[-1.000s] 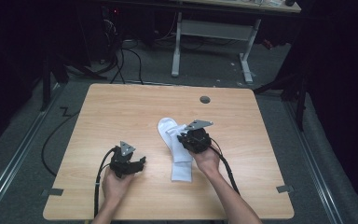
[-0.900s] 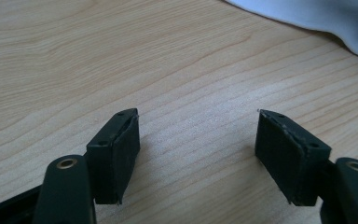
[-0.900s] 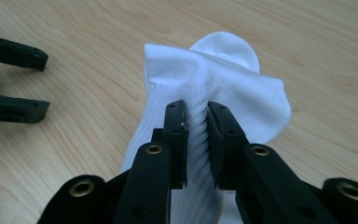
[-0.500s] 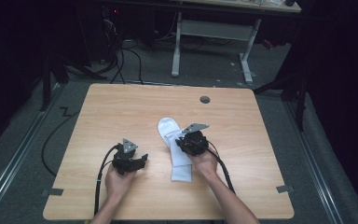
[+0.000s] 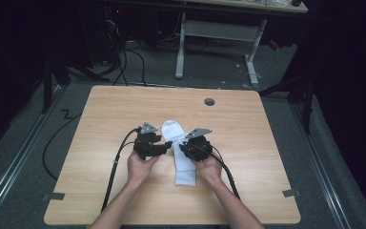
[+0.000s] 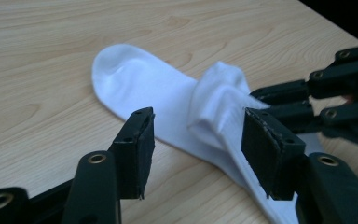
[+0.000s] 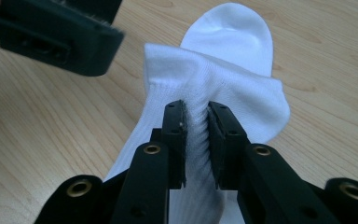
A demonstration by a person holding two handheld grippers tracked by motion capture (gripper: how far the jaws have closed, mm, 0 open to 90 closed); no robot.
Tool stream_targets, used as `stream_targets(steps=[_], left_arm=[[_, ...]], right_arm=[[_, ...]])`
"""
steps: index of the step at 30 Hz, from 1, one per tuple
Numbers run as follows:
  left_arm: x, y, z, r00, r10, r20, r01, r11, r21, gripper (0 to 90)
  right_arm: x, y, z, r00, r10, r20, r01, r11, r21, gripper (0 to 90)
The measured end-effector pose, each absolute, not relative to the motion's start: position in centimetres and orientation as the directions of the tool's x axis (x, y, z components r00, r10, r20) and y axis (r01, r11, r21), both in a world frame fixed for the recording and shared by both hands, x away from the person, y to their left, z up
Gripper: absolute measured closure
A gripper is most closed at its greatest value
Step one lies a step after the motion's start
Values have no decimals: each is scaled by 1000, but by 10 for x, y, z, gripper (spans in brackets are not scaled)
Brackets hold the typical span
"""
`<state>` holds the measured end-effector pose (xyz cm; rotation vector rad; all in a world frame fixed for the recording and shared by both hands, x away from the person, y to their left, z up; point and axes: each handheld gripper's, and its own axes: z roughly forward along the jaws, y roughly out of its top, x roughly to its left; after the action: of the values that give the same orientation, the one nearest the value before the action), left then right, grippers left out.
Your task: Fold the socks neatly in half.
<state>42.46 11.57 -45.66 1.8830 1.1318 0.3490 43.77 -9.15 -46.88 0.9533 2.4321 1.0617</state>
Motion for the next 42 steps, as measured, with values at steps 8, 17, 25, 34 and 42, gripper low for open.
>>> stream_targets(steps=[8,17,25,34,42], left_arm=[[442,108,-461,541,801,-256,624,-178,761,545],[449,109,-468,559,776,-292,648,-190,738,762],[446,108,-466,588,765,-264,618,-213,757,877],[437,107,-454,623,749,-226,553,-217,804,878],[426,102,-446,666,721,-191,500,-241,832,876]], right_arm=[[436,-94,-472,-722,692,-25,455,500,737,776],[434,-91,-475,-729,684,-36,444,511,736,775],[433,-89,-476,-732,681,-31,449,516,729,730],[414,-105,-474,-729,685,-12,446,487,751,743],[408,-104,-490,-735,678,-1,470,511,719,804]])
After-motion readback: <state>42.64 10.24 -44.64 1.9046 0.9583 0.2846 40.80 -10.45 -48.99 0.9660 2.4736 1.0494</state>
